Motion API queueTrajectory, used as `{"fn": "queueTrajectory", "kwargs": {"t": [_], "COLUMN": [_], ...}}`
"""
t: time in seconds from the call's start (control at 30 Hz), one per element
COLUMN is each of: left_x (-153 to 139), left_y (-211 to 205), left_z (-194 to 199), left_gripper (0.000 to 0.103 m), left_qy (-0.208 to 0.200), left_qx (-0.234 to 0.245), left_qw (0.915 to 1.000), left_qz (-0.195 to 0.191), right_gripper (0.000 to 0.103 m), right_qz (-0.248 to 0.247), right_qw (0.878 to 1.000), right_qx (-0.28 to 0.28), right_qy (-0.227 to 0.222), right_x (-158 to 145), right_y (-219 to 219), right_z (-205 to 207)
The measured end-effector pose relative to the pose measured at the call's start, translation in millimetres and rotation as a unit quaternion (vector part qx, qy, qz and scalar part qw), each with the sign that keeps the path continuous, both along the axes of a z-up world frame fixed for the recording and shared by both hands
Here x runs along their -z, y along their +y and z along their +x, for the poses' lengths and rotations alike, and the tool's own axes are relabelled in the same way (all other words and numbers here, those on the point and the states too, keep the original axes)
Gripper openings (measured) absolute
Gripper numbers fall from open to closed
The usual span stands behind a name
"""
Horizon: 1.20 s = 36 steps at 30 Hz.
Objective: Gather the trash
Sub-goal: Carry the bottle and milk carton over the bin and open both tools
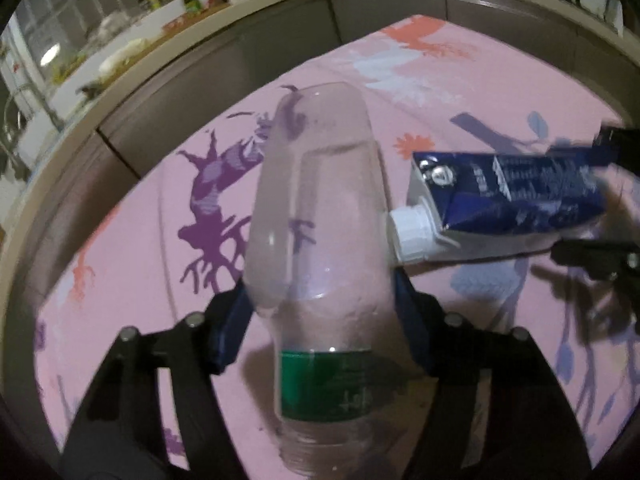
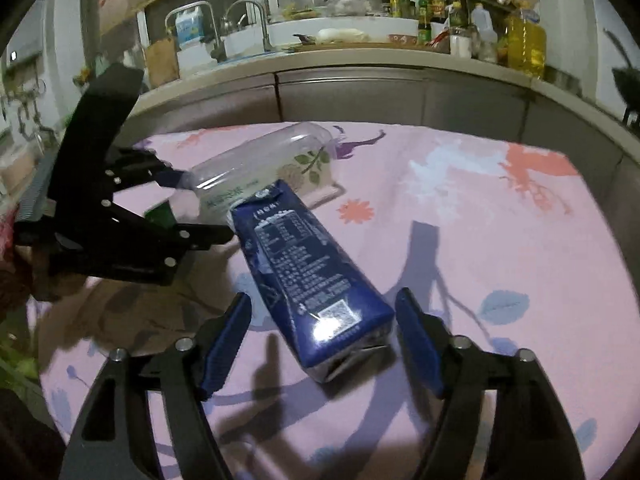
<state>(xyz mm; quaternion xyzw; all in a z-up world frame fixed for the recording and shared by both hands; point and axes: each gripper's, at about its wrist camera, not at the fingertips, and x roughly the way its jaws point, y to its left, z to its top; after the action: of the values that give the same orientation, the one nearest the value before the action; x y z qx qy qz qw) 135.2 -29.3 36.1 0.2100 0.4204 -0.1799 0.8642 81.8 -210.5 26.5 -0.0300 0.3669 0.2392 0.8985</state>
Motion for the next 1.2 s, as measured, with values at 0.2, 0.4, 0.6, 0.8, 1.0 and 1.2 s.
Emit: {"fn": "queueTrajectory", "kwargs": {"t": [0.2, 0.4, 0.6, 0.8, 1.0, 1.2], "left_x": [-22, -32, -31, -36, -15, -10], "left_y": [-11, -96, -232, -363, -452, -467], "left_z": [-31, -45, -44, -42, -33, -25], "left_gripper": [0.063, 0.063, 0.063, 0.063, 0.063, 0.068], "left_qy": [-0.010, -0.006, 0.007, -0.002, 0.016, 0.036], "left_qx": [0.009, 0.079, 0.170, 0.251, 0.290, 0.266], "left_qw": [0.9988, 0.9953, 0.9837, 0.9667, 0.9566, 0.9631], "left_qz": [-0.047, -0.056, -0.058, -0.051, -0.028, -0.016], "right_gripper": [0.047, 0.045, 0.044, 0.044, 0.045, 0.059], "right_qz": [0.063, 0.101, 0.133, 0.146, 0.143, 0.151], "right_qw": [0.997, 0.980, 0.938, 0.889, 0.861, 0.848], "right_qx": [0.043, 0.169, 0.317, 0.432, 0.487, 0.507], "right_qy": [-0.009, -0.038, -0.044, -0.039, -0.020, -0.031], "right_x": [-11, -16, -14, -11, 2, 13], "right_y": [-30, -106, -220, -315, -380, -397], "right_z": [-34, -73, -97, -113, -103, -103]}}
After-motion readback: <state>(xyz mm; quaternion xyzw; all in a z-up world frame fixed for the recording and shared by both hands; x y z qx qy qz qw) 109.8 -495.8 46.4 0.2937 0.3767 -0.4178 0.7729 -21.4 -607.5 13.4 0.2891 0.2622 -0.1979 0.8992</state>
